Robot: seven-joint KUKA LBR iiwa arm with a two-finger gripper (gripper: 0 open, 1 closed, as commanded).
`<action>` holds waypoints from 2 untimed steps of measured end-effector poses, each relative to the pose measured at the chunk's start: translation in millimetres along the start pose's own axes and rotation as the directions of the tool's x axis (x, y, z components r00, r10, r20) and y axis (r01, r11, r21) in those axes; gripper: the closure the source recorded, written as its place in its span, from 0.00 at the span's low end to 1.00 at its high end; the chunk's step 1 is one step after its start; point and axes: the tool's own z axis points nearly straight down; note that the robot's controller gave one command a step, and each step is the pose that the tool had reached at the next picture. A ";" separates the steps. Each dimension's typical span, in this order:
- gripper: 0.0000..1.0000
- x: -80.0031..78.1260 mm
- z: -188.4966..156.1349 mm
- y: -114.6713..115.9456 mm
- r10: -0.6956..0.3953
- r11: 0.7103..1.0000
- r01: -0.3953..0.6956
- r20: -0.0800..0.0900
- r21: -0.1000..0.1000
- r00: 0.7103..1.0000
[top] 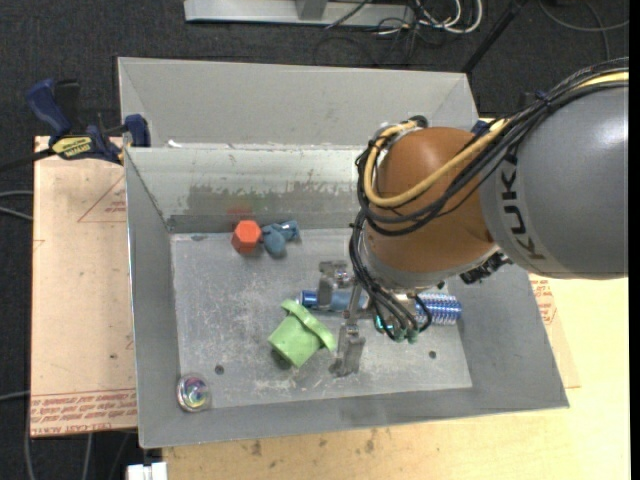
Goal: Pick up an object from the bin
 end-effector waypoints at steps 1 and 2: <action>0.00 -21.0 101.5 3.6 0.140 0.990 -0.140 0.002 0.000 0.990; 1.00 -22.2 97.7 3.7 0.142 0.990 -0.142 0.007 -0.002 0.990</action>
Offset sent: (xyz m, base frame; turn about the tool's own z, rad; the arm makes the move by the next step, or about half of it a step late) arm 0.0214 0.0033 -0.0972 0.1423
